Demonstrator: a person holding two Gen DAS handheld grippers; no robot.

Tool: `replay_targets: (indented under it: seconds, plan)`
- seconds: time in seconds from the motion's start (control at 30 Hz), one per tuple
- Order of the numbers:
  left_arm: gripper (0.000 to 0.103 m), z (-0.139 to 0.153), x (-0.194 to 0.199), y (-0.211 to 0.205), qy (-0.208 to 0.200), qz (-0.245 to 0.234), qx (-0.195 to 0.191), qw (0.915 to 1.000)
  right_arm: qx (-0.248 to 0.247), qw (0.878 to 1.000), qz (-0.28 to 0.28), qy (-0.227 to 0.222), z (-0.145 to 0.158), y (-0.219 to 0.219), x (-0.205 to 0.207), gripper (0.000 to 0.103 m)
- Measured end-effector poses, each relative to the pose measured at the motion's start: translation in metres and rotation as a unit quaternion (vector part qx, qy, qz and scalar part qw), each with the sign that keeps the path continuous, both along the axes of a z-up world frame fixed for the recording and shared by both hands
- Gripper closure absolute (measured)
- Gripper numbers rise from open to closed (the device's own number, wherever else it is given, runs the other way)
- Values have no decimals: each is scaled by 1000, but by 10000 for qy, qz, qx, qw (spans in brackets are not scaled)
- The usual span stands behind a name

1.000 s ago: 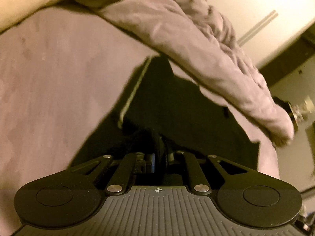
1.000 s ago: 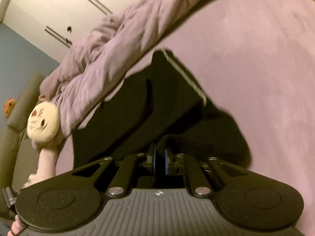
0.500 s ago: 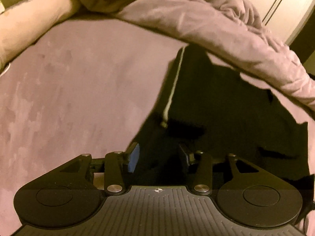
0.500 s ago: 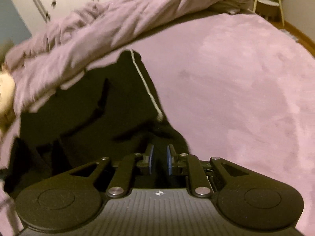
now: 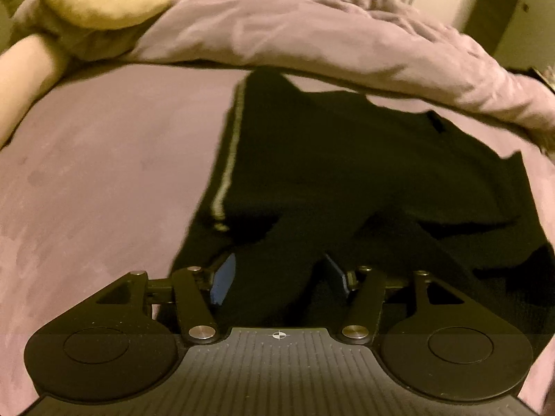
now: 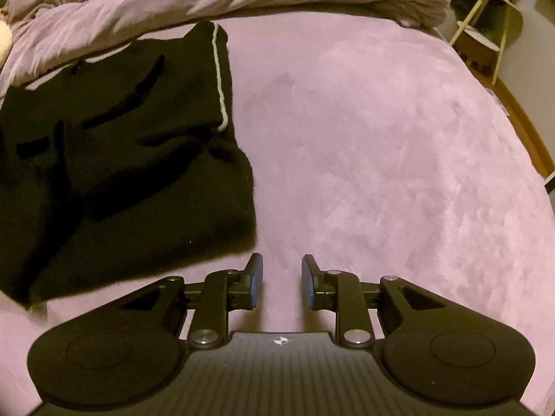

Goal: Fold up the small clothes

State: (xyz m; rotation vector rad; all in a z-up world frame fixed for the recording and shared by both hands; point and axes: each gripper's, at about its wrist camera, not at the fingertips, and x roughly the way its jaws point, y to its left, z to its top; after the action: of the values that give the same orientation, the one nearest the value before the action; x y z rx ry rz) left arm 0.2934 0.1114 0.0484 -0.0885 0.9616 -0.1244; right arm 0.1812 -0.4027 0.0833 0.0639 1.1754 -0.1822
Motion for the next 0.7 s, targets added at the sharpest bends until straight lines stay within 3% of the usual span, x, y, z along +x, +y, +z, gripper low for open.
replay_targets:
  seconds: [0.1, 0.23, 0.37, 0.5, 0.7]
  plan:
    - [45, -6, 7, -10, 105, 109, -13, 9999, -2, 10000, -12, -8, -1, -1, 0, 78]
    - [44, -4, 7, -10, 142, 193, -368, 9990, -142, 9996, 230, -34, 2, 5, 2, 72]
    - [38, 0, -1, -19, 66, -393, -110, 9991, -479, 9930, 1059, -189, -1, 30, 9, 52]
    - [31, 3, -13, -32, -44, -1130, 257, 9933, -663, 9767, 1975, -508, -4, 67, 20, 33]
    - [28, 3, -10, -43, -263, -1621, 618, 9845, -1165, 9422, 3047, -767, -19, 115, 39, 30]
